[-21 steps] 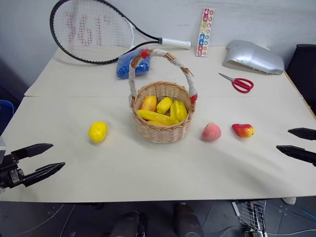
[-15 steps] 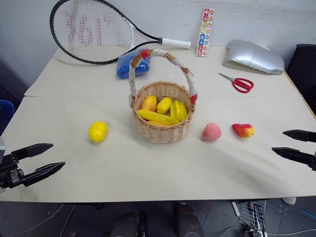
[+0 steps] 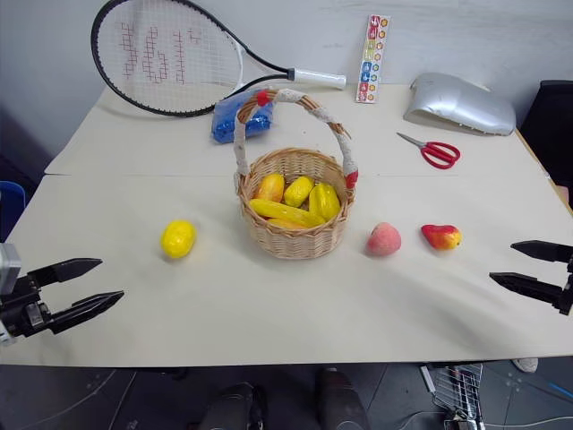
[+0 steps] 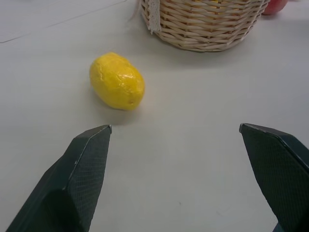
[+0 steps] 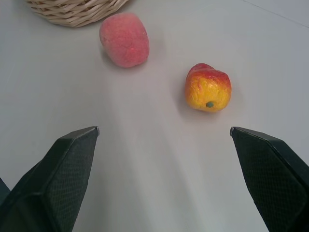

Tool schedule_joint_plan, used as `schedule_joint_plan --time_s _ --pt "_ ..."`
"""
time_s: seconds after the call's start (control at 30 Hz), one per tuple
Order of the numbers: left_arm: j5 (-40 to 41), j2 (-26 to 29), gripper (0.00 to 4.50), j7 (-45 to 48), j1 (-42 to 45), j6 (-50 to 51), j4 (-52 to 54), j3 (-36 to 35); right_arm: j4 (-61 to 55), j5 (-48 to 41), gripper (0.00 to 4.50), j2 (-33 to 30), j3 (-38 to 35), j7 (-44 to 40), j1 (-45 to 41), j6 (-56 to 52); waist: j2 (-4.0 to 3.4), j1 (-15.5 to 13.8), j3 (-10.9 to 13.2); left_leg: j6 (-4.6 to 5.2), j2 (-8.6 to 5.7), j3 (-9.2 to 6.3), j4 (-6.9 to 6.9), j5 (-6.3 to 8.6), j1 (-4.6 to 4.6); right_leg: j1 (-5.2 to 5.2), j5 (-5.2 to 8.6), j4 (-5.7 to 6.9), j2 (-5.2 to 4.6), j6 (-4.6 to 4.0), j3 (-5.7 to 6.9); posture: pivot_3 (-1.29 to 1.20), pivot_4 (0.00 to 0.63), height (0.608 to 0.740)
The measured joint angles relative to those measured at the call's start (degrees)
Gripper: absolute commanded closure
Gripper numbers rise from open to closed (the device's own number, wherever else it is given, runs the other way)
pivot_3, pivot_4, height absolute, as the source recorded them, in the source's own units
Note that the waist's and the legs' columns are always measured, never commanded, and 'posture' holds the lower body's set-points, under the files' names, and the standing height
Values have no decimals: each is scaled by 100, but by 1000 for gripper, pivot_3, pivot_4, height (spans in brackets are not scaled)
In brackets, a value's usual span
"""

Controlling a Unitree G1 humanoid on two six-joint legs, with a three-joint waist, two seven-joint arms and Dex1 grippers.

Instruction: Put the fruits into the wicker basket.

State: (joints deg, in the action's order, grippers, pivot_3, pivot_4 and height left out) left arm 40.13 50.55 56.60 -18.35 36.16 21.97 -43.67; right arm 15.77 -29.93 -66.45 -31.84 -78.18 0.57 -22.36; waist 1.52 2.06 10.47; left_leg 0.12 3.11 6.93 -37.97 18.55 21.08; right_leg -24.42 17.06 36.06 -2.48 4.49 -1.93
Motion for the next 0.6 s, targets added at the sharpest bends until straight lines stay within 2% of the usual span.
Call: schedule_joint_plan --time_s 0.3,0.43,0.53,0.6 --pt "-43 -86 34 -261 269 -2 9 174 75 286 1 96 26 352 -104 212 -6 -4 -3 -1 -2 1 -4 -1 -1 1 -1 5 -1 2 -1 0 150 740" --pt "-221 -554 34 -1403 890 221 382 774 -83 459 1 359 169 878 -373 302 -9 -27 -5 -3 -6 -1 -6 -4 1 2 -7 13 -1 13 -7 0 150 740" --pt "-145 -875 34 -2351 1351 825 649 948 -1005 14 1 448 122 890 -173 -284 -14 -42 -3 -18 -4 -5 -6 -12 2 -3 -7 27 2 14 -8 0 150 740" --pt "-139 -1103 34 -3153 1791 1395 921 1270 -2167 -597 1 517 11 901 -52 -846 -14 -49 -3 -16 -3 -12 -10 -11 0 -2 -7 41 5 15 -7 0 150 740"
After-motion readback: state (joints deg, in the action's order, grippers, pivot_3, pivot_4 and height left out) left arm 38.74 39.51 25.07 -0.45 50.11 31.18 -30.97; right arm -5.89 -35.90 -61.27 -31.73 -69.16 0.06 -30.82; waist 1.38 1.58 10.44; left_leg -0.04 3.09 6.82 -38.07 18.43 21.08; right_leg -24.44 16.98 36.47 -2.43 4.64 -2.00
